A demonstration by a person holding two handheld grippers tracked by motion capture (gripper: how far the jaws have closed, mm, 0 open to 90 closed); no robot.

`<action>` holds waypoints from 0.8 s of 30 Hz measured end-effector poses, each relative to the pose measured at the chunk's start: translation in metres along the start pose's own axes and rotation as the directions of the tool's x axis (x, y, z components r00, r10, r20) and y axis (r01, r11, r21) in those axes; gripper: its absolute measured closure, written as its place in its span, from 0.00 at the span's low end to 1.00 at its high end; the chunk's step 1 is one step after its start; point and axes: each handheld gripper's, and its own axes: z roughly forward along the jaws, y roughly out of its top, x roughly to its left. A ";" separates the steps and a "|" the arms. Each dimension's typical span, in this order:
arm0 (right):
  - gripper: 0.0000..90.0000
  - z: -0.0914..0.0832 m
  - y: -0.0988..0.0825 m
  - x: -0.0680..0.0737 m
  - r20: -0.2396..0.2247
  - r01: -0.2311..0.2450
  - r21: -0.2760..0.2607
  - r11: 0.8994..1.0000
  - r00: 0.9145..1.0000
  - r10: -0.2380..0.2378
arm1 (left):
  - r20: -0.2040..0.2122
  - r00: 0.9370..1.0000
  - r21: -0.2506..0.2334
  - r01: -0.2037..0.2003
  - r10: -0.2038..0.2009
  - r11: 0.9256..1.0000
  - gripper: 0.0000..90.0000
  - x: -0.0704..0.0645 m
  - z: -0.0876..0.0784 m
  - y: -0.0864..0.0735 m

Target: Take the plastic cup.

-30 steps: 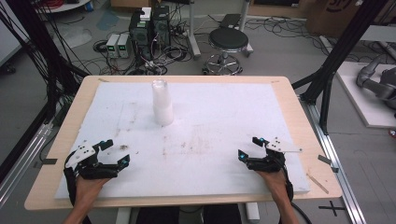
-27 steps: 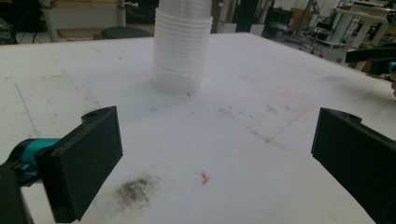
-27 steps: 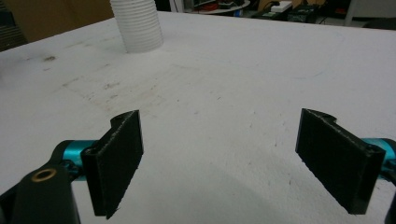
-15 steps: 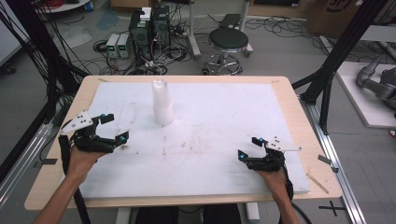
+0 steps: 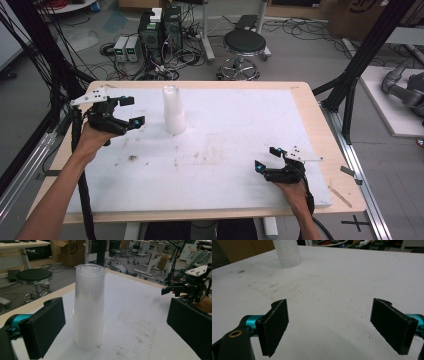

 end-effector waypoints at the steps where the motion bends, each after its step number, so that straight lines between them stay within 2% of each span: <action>1: 0.17 0.000 0.000 0.000 0.000 0.000 0.000 1.000 1.000 0.000 | 0.000 1.000 0.000 0.000 0.000 1.000 0.02 0.000 0.000 0.000; 4: 0.17 -0.001 0.000 0.000 -0.001 0.003 -0.009 1.000 1.000 -0.003 | 0.025 0.999 0.010 -0.024 0.024 1.000 0.02 0.008 0.010 0.007; 8: 0.17 -0.001 -0.001 0.000 -0.005 -0.003 -0.012 1.000 1.000 0.003 | 0.044 0.999 0.029 -0.032 0.031 0.999 0.02 0.015 0.018 0.013; 11: 0.17 -0.001 0.000 0.000 -0.004 -0.004 -0.009 1.000 1.000 0.004 | 0.062 0.998 0.048 -0.035 0.032 0.998 0.02 0.021 0.024 0.018; 14: 0.17 -0.002 -0.001 0.000 -0.006 -0.002 -0.013 1.000 1.000 0.001 | 0.086 0.996 0.096 -0.035 0.027 0.995 0.02 0.029 0.036 0.026; 19: 0.17 -0.002 -0.001 0.000 -0.010 -0.003 -0.013 1.000 1.000 0.003 | 0.100 0.995 0.128 -0.042 0.030 0.991 0.02 0.035 0.046 0.028; 20: 0.17 -0.002 -0.001 0.000 -0.012 -0.005 -0.011 1.000 1.000 0.005 | 0.122 0.992 0.136 -0.037 0.020 0.990 0.02 0.038 0.051 0.027; 21: 0.17 -0.002 -0.001 0.000 -0.015 -0.004 -0.014 1.000 1.000 0.004 | 0.122 0.992 0.136 -0.037 0.020 0.990 0.02 0.038 0.051 0.027; 22: 0.17 -0.002 -0.001 -0.001 -0.018 -0.002 -0.017 1.000 1.000 0.002 | 0.140 0.990 0.160 -0.037 0.014 0.986 0.02 0.041 0.055 0.027; 24: 0.17 -0.002 -0.001 -0.001 -0.020 -0.002 -0.021 1.000 1.000 0.002 | 0.138 0.990 0.166 -0.041 0.017 0.985 0.02 0.042 0.056 0.028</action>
